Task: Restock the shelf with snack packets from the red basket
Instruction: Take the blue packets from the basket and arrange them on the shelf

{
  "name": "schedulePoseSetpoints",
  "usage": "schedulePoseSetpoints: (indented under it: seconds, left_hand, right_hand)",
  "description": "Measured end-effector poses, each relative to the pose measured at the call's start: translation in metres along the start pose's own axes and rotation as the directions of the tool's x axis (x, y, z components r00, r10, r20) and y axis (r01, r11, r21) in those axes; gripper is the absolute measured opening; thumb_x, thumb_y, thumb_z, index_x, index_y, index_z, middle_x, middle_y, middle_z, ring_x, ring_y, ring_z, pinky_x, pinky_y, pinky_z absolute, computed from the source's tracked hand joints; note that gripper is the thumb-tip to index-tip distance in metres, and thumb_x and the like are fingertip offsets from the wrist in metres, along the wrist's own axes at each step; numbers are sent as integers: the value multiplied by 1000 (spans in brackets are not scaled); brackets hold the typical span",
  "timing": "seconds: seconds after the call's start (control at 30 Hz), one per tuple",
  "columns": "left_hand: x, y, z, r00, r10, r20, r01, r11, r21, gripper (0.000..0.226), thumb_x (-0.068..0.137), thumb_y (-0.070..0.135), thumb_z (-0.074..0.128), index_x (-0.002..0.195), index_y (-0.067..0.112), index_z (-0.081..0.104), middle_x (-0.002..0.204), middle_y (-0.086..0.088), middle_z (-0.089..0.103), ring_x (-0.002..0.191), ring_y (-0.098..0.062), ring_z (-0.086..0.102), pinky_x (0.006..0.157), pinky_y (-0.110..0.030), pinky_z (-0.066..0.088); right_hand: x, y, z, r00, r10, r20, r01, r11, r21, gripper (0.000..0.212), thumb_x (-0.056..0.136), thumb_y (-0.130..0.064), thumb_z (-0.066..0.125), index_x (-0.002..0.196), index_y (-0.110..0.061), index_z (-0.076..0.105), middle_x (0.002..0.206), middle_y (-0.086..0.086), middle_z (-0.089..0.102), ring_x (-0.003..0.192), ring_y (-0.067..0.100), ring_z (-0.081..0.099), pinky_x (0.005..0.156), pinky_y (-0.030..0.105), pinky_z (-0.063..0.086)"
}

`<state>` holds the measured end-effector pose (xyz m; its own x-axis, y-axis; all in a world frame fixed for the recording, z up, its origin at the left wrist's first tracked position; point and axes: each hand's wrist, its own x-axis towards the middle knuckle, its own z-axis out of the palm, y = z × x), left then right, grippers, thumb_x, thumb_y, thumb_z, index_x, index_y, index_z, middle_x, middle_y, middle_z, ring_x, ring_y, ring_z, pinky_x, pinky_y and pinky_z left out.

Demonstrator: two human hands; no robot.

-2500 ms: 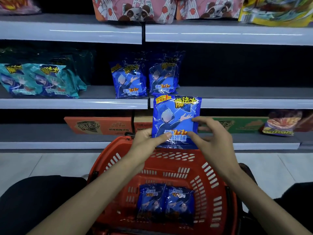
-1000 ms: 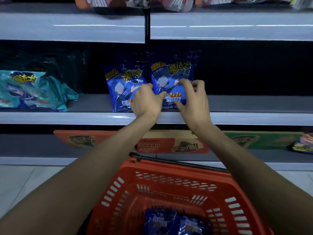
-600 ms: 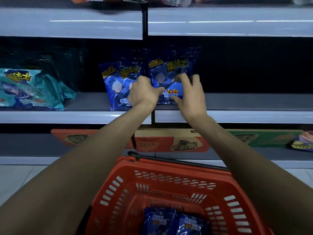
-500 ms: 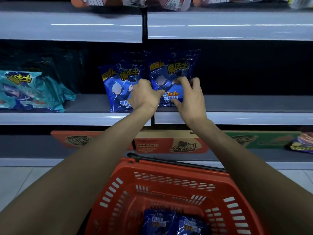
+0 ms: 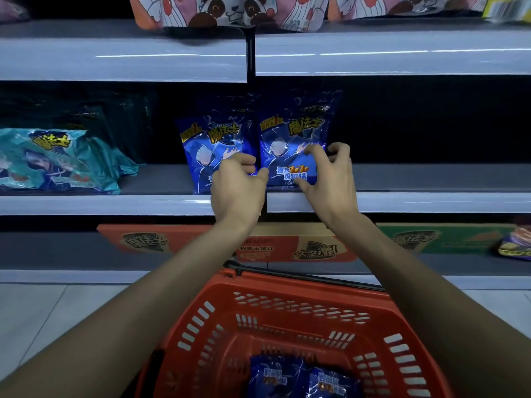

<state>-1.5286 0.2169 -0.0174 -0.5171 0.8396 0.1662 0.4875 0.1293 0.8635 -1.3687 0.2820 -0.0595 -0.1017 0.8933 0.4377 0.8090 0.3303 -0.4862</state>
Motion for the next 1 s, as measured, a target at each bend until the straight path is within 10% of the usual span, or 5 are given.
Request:
schedulePoseSetpoints:
  seconds: [0.5,1.0]
  left_hand:
    - [-40,-25,-52,967,-83,240,118,984,-136,15,95,24,74,108,18,75,99,3,74,88,-10,69,77,-23,52]
    - [-121,-23,-53,868,-100,486,188,973,-135,17,96,18,73,113,12,73,97,-7,76,85,-12,71,67,-13,51]
  right_hand:
    - [-62,-15,-53,996,-45,-82,49,998,50,48,90,-22,78,134,-23,58,144,12,42,133,33,45,80,45,54]
    - [-204,8,-59,966,-137,219,128,990,55,43,91,-25,73,131,-19,59,129,3,56,121,24,57,92,38,56]
